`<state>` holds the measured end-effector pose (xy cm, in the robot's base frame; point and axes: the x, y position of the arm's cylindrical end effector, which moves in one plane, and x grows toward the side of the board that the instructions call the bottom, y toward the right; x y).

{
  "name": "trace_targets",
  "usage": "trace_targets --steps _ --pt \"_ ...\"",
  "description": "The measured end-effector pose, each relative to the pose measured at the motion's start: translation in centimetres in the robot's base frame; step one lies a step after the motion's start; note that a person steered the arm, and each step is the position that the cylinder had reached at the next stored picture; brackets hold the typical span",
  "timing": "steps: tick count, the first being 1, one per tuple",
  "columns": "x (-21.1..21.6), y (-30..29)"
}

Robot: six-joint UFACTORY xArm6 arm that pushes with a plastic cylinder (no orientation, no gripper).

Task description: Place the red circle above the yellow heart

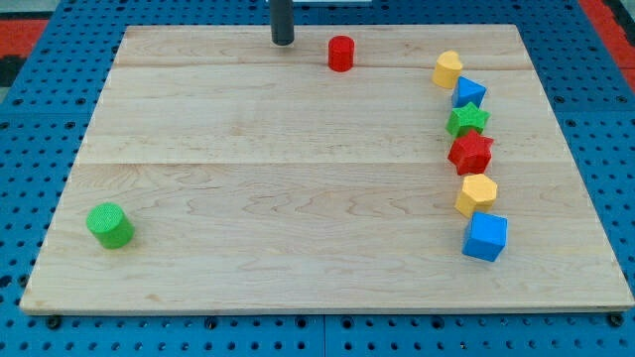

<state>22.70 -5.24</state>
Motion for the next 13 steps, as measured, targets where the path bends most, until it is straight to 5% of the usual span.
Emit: trace_targets --steps 1,3,10,13 --pt "1.0 7.7" --pt "5.5 8.2" --pt "2.5 18.3" --pt "0.8 15.9"
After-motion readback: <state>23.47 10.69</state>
